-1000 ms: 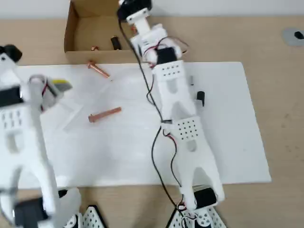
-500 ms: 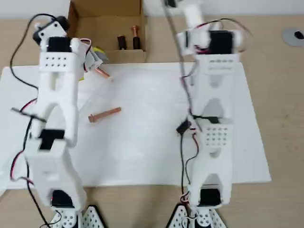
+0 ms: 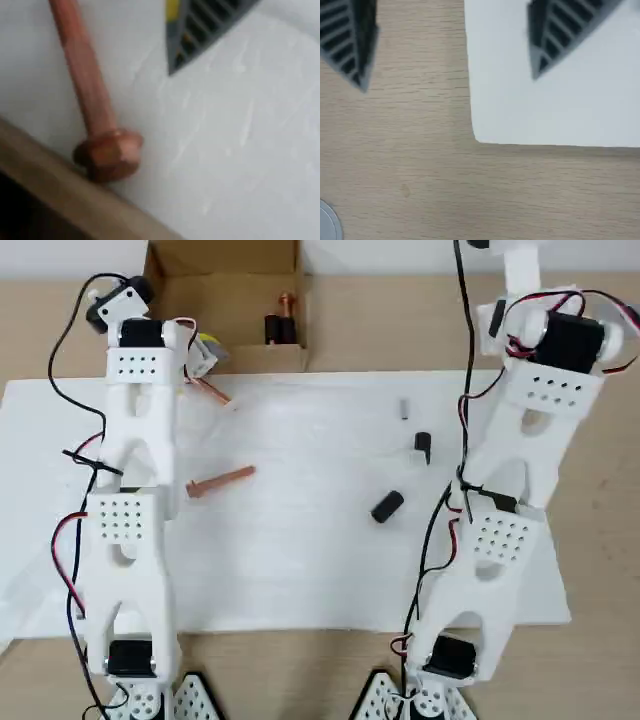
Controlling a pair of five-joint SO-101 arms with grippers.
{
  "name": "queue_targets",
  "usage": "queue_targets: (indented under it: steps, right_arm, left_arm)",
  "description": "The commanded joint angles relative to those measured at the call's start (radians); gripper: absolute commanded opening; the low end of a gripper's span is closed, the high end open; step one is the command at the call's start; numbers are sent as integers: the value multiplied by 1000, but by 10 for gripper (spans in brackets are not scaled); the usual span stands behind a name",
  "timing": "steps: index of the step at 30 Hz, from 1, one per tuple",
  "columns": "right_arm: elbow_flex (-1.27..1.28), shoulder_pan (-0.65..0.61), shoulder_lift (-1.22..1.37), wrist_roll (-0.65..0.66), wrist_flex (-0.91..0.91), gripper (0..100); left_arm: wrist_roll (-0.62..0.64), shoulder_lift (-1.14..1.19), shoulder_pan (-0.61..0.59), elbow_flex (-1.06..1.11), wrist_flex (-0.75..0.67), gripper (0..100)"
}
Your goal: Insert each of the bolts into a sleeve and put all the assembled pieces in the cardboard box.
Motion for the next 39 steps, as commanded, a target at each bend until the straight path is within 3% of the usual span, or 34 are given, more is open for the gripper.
queue_targets:
  steps: [1, 12, 19, 33, 39]
  right_arm:
    - [-16, 8, -76, 6, 12, 246]
    - [122, -15, -81, 2, 12, 246]
    - [125, -21, -81, 2, 12, 246]
    - [130, -22, -81, 2, 12, 246]
    - [130, -22, -76, 2, 12, 246]
  left_arm:
    - [2, 38, -12, -127, -18, 336]
    - [5, 229, 3, -262, -18, 319]
    - [8, 243, 3, -272, -18, 0]
    - [8, 236, -6, -273, 9, 3]
    - [-43, 185, -41, -443, 130, 3]
